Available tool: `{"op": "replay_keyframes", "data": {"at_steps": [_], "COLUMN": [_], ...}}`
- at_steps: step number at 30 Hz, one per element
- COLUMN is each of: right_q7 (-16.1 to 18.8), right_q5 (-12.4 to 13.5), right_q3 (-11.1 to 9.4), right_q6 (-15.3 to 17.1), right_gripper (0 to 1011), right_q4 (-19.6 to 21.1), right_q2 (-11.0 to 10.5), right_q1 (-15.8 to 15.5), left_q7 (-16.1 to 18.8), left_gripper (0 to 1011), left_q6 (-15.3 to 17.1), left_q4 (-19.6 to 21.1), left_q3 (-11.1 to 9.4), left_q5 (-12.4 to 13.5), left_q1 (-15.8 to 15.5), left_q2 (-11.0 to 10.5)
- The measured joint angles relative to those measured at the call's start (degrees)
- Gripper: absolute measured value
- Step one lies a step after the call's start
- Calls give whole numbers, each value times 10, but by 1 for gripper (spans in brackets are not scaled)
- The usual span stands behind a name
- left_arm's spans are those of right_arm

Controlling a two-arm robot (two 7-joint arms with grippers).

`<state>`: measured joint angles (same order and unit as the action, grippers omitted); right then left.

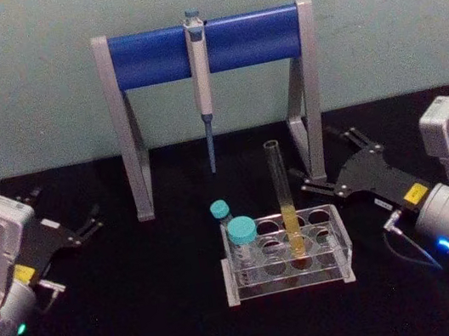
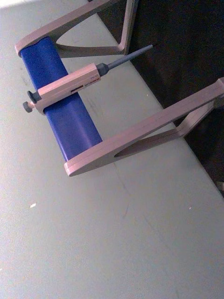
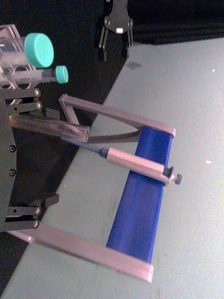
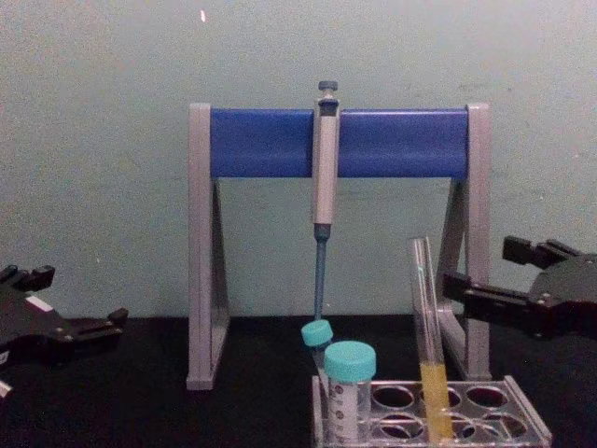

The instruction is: Pick up the test tube from the test tube rack, shake it, then place it back into the test tube rack.

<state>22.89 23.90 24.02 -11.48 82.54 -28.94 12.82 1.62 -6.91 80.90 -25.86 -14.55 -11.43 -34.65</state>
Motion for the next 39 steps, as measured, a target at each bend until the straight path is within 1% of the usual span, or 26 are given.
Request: {"op": "replay_keyframes", "data": {"at_steps": [9, 21, 28, 29, 32, 39], "right_q7": [25, 50, 59, 59, 60, 61], "right_q5": [-4, -9, 2, 2, 8, 20], "right_q3": [6, 7, 0, 0, -2, -3], "right_q6": [27, 77, 105, 105, 119, 141], "right_gripper": [1000, 1000, 1000, 1000, 1000, 1000], "right_q4": [-9, -22, -21, -21, -19, -18], "right_q2": [12, 32, 40, 40, 42, 44], "right_q1": [14, 36, 41, 41, 42, 45], "left_q7": [0, 0, 0, 0, 0, 0], "left_gripper": [1001, 1001, 1001, 1001, 1001, 1001], "left_q6": [0, 0, 0, 0, 0, 0], "left_q4": [0, 0, 0, 0, 0, 0], "left_q3": [0, 0, 0, 0, 0, 0], "left_q5": [0, 0, 0, 0, 0, 0], "left_q1": [0, 0, 0, 0, 0, 0], "left_q2": [0, 0, 0, 0, 0, 0]}}
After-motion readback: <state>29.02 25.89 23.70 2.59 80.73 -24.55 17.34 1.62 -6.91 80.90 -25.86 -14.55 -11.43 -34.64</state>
